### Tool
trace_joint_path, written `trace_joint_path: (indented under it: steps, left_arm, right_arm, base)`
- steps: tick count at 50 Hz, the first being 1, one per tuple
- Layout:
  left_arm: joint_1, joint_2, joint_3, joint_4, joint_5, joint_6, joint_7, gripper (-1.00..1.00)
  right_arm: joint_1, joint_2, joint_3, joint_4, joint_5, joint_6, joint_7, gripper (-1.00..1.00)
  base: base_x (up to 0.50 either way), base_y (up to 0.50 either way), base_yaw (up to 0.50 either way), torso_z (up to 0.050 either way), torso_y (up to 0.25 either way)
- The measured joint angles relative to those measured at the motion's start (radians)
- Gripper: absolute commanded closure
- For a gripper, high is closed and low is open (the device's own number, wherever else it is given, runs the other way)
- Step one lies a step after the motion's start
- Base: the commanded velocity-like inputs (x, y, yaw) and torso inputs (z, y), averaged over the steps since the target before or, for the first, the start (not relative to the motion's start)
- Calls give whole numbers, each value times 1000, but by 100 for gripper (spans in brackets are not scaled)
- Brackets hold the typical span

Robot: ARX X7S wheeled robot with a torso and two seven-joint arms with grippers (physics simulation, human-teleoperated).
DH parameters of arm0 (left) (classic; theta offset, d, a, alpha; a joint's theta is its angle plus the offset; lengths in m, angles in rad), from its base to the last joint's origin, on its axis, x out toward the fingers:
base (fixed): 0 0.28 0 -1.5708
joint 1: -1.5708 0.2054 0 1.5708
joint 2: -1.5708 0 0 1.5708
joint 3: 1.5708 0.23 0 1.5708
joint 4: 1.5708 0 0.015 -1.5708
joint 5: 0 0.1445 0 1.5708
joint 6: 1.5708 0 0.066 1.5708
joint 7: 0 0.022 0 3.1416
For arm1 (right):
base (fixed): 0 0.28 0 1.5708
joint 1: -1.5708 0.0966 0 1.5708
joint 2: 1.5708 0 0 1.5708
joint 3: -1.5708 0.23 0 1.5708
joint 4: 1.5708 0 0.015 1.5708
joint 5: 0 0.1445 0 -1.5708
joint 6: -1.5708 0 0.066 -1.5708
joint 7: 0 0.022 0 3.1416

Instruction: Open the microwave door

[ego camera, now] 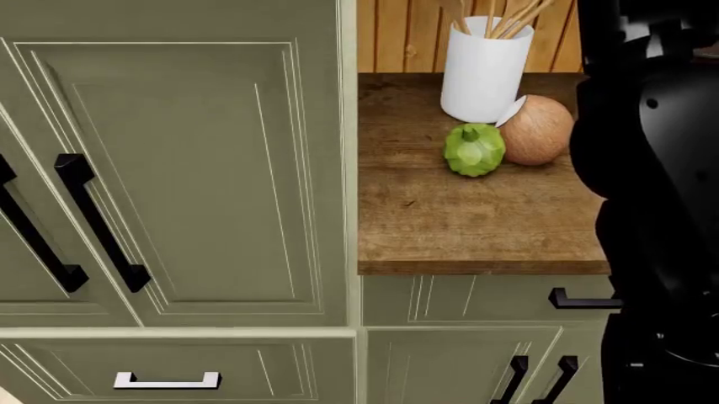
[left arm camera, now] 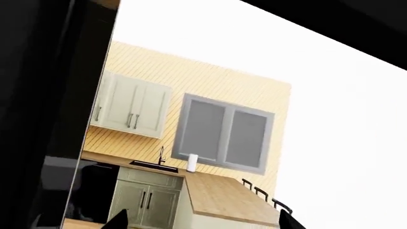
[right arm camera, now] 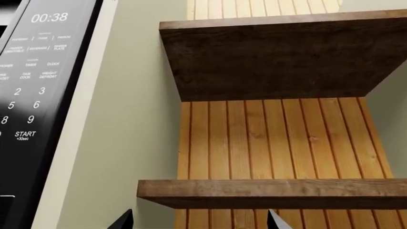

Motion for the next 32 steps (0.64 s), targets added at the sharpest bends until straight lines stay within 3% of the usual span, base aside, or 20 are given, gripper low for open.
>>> trace_joint_path:
  steps: [32]
  left_arm:
    - [-1, -128, -19, 15, 303, 80, 62, -100]
  right_arm:
    - [10, 3, -8, 18, 2, -15, 4, -100]
  base:
    - [0, 0, 0, 0, 0]
